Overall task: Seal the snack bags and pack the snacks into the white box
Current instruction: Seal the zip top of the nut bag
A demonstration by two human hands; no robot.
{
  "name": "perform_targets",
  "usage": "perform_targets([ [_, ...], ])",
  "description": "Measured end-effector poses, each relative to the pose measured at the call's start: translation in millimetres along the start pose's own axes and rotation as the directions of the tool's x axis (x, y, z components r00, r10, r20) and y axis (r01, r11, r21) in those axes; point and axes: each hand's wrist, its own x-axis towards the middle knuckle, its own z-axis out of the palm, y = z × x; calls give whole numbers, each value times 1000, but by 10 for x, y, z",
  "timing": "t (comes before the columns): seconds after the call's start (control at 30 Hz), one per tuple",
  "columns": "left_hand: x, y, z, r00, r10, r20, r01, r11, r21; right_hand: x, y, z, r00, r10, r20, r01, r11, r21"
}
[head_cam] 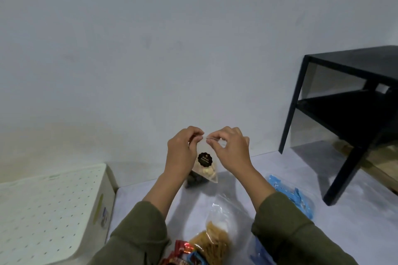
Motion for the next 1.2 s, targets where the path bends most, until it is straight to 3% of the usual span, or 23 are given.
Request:
perform_targets([
  [0.4,15,-52,-207,997,-20,71,6,981,192,4,-284,50,999,-49,8,49,997,-52],
  [0.63,56,-75,-290,997,-31,73,18,985,172,65,-343,105,995,-97,-6,97,995,-16],
  [0.8,62,-164,-299,999,14,30,-15,999,36,120,-386,129,990,-139,-8,139,990,18],
  [1.03,109,-243,-338,1000,3,8,-4,997,73,122,-372,168,989,-148,11,147,987,60],
  [1.2,71,-269,-364,997,73,33,-73,997,6,125,-359,187,986,-167,19,166,986,33],
])
